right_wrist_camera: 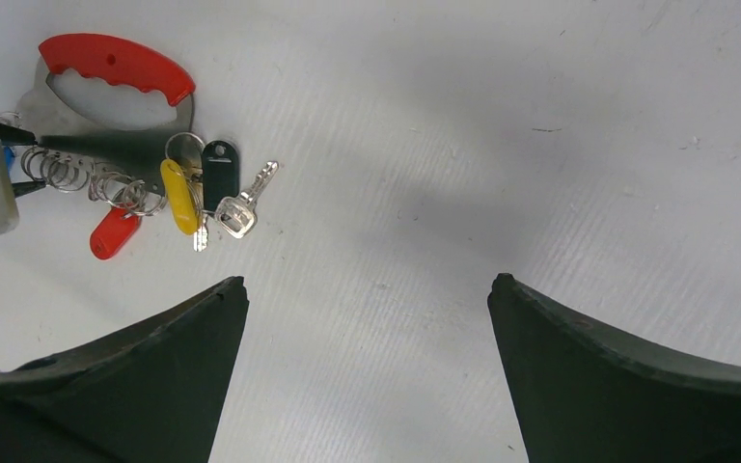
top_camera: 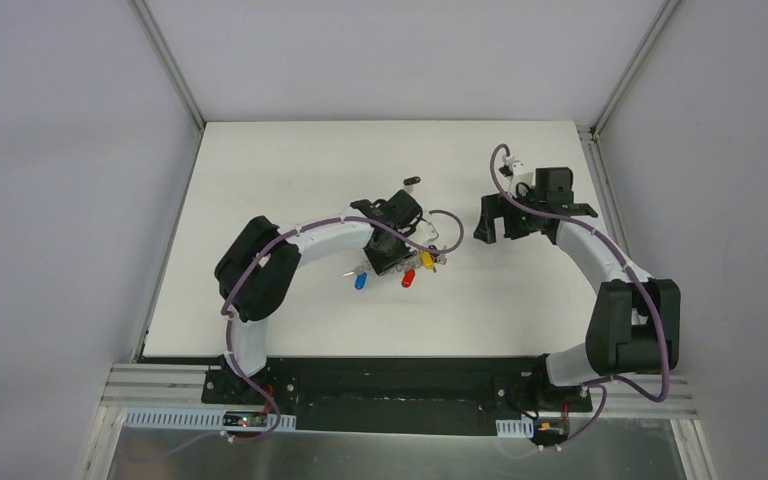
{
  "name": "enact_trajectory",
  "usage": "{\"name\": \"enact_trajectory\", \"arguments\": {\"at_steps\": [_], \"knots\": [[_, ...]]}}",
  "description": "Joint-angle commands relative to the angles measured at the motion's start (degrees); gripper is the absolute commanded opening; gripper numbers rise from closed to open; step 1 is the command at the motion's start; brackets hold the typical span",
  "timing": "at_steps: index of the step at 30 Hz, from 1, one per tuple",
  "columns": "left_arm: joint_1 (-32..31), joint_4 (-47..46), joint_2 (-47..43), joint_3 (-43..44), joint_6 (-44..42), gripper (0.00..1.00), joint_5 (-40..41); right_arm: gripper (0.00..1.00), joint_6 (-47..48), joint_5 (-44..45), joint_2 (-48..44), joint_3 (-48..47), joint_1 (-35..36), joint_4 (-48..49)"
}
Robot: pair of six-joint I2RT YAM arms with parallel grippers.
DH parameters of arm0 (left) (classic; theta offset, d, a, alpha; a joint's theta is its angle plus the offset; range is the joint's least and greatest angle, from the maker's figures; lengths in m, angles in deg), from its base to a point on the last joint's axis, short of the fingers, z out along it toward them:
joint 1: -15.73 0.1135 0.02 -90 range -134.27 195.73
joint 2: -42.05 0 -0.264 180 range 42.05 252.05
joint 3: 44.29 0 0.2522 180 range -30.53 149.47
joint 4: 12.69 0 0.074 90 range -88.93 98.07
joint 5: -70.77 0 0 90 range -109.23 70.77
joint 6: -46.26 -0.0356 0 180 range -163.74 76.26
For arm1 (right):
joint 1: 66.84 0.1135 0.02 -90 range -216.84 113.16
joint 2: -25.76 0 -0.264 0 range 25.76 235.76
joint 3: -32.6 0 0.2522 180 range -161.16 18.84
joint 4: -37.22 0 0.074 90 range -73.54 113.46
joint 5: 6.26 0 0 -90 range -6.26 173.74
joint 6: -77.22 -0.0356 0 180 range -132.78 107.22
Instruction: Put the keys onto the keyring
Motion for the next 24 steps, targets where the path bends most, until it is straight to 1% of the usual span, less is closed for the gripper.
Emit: {"name": "enact_trajectory", "arguments": {"at_steps": [1,8,13,18,22,24], "knots": [[-1.0,-0.5,-0.2,-1.8,-2.1,0.33,2.1,1.0,1.7,-0.1,-2.9,0.8,-0.8,-2.0],[-1.5,-1.7,-2.0,-4.3,-1.9,0.35,0.2,1.0,1.4,-1.1,-2.6,1.1,-1.4,-1.9],[-1.8,-2.4,-2.0,-5.3,-1.8,0.32,0.7,1.0,1.2,-1.7,-2.3,1.3,-1.7,-2.0],[-2.0,-2.6,-3.4,-6.0,-1.1,0.22,0.6,1.0,0.9,-2.0,-2.1,1.3,-1.9,-2.0],[-2.0,-2.3,-5.6,-6.6,-0.7,0.08,0.1,1.0,0.6,-2.2,-1.6,1.1,-1.9,-2.1],[-2.0,-1.8,-6.8,-6.6,-0.6,0.04,-0.3,1.0,0.5,-2.2,-1.3,0.9,-1.9,-2.2]]}}
